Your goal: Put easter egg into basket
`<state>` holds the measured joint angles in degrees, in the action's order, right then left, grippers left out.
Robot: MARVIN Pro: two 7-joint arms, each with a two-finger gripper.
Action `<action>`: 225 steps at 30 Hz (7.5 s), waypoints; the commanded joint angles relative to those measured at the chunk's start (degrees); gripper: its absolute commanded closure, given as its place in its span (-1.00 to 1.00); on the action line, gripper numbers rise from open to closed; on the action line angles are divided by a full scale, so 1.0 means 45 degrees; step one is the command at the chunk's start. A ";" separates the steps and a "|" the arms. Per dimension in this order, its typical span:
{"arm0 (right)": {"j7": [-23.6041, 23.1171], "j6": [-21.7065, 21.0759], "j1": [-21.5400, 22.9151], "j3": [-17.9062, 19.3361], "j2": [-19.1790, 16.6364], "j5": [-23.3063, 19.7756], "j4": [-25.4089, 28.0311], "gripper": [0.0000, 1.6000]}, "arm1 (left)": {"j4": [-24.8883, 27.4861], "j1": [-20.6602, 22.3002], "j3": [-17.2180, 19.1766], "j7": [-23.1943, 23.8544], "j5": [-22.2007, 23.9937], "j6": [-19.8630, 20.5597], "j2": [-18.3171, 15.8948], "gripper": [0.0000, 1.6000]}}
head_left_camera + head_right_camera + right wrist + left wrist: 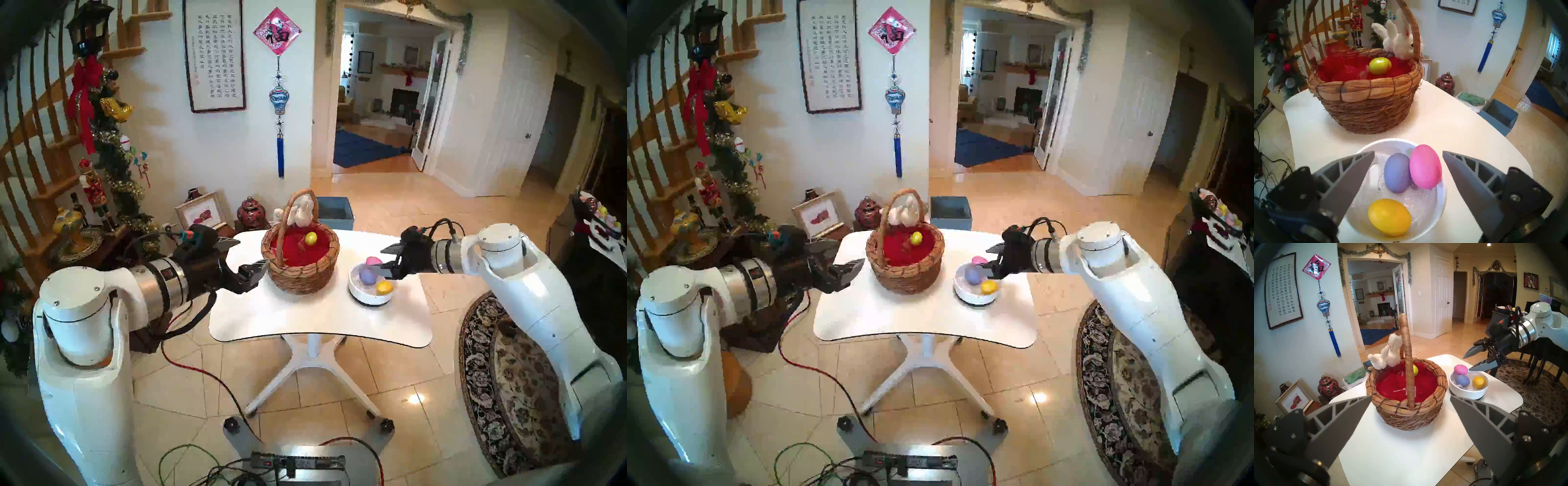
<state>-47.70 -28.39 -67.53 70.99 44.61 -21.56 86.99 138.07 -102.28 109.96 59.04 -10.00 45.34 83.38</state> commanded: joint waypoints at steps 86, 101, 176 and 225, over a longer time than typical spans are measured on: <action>-0.0641 0.0260 0.1847 -0.1265 0.0941 0.1765 -0.1800 -0.54 | 0.0067 0.0022 -0.0028 0.0004 -0.0001 -0.0003 -0.0010 -1.00; -0.0743 0.0276 0.1833 -0.1296 0.1024 0.1750 -0.2010 -0.53 | 0.0067 0.0022 -0.0028 0.0004 -0.0001 -0.0003 -0.0010 -1.00; -0.1100 -0.0233 0.3984 -0.1823 0.1912 0.1507 0.0119 0.12 | 0.0063 0.0022 -0.0025 0.0006 0.0001 -0.0006 -0.0009 -1.00; -0.1766 0.1064 0.5260 -0.3454 0.4754 0.1805 -0.2023 0.06 | 0.0067 0.0022 -0.0027 0.0004 -0.0002 -0.0003 -0.0010 -1.00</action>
<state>-56.02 -24.30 -44.80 55.53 64.64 -13.49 78.22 138.07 -102.28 109.97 59.04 -10.00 45.34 83.38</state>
